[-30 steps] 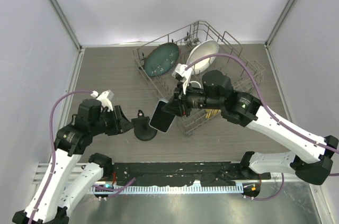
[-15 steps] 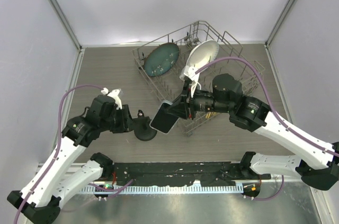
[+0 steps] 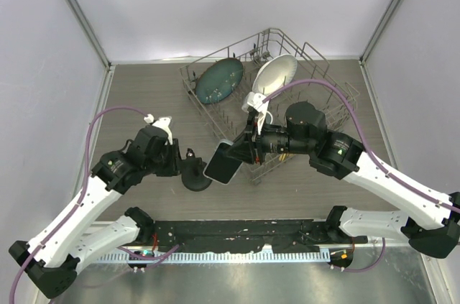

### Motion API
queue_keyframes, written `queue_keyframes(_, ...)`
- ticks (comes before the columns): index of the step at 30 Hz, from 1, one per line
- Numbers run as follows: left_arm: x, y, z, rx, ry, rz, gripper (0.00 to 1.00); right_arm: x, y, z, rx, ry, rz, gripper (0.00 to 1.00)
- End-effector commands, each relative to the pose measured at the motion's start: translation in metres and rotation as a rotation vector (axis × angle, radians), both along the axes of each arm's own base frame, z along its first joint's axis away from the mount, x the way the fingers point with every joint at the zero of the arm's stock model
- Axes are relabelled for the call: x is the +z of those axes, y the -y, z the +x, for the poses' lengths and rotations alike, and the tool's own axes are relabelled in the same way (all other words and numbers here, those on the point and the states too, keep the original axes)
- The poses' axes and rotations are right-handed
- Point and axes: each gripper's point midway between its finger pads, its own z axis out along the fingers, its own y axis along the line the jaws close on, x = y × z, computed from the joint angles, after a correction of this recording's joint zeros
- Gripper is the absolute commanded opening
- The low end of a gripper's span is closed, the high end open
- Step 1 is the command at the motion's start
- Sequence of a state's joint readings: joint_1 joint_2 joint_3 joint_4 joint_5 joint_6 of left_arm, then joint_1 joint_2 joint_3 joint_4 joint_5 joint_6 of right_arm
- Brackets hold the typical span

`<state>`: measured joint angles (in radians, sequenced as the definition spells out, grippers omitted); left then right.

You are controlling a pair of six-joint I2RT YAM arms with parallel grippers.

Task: Place the phone on the phone stand

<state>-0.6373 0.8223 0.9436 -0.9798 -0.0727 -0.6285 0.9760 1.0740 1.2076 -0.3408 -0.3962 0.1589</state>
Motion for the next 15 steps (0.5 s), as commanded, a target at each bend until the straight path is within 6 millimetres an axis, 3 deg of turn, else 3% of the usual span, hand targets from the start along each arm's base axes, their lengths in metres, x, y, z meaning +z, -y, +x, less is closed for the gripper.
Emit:
queue_keyframes(1, 0.022, -0.002, 0.017, 0.038, 0.096, 0.004, 0.28, 0.033, -0.006, 0.001, 0.020, 0.090, 0.107, 0.01)
queue_keyframes(10, 0.031, -0.005, 0.026, 0.007, 0.176, 0.051, 0.14, 0.030, -0.007, 0.005, 0.005, 0.094, 0.092, 0.01)
queue_keyframes(15, 0.038, 0.003, 0.032, -0.056, 0.234, 0.041, 0.06, 0.020, -0.015, 0.011, 0.014, 0.109, 0.055, 0.01)
